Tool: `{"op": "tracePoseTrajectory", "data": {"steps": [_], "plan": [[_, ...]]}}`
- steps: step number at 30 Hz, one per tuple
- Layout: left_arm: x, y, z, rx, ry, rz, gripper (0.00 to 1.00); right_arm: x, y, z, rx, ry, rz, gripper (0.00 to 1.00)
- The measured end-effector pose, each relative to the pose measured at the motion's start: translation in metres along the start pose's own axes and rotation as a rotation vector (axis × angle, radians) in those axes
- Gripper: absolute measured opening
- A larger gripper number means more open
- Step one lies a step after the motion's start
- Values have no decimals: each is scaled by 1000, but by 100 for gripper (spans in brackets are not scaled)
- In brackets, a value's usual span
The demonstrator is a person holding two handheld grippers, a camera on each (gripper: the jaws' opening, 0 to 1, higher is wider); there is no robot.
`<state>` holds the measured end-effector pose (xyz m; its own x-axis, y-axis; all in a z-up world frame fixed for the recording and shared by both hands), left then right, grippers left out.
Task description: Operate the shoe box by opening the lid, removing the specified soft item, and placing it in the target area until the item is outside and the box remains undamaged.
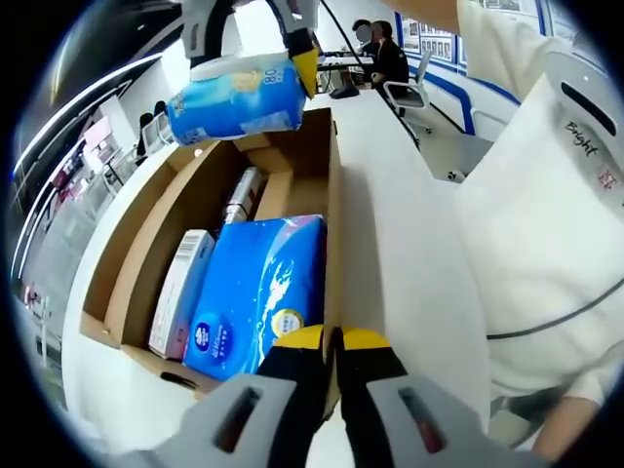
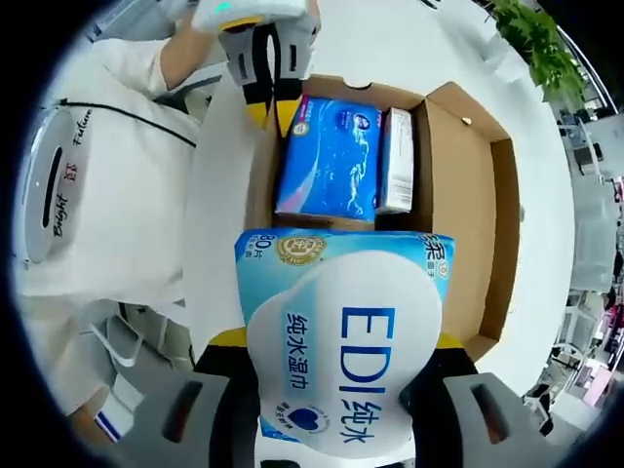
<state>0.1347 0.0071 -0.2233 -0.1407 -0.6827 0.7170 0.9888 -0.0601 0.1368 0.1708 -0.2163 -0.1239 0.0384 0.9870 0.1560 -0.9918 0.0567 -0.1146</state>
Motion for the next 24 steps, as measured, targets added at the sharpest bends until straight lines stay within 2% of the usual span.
{"op": "tracePoseTrajectory", "data": {"steps": [2, 5, 9, 10, 15, 17, 24], "plan": [[0, 0, 0, 0, -1, 0, 3, -2, -1, 4, -16, 11, -11, 60], [0, 0, 0, -1, 3, 2, 3, -9, -7, 15, -23, -7, -20, 61], [0, 0, 0, -1, 3, 2, 3, -22, -7, 21, 5, -21, -17, 61], [0, 0, 0, -1, 4, 2, 3, -26, -8, 21, 8, -23, -41, 61], [1, 0, 0, 0, 5, 3, 3, -38, -9, 18, -6, -16, -33, 60], [1, 0, 0, -1, 7, 5, 3, -43, -10, 19, -6, -11, -72, 60], [1, 0, 0, -3, 7, 9, 3, -59, -8, 18, -12, -21, -51, 61]]}}
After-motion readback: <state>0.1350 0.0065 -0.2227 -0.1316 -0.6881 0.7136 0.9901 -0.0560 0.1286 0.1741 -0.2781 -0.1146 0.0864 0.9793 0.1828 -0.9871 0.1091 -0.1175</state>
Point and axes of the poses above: the point that each gripper's makers call its tool centre point, and the gripper's own axes: z roughly backward along the fingers, y roughly to its left, x roughly out of its top, the point moved 10 cm from there along z, roughly backward along the fingers, and after that the axes turned 9 degrees about -y, right-handed, at the moved point
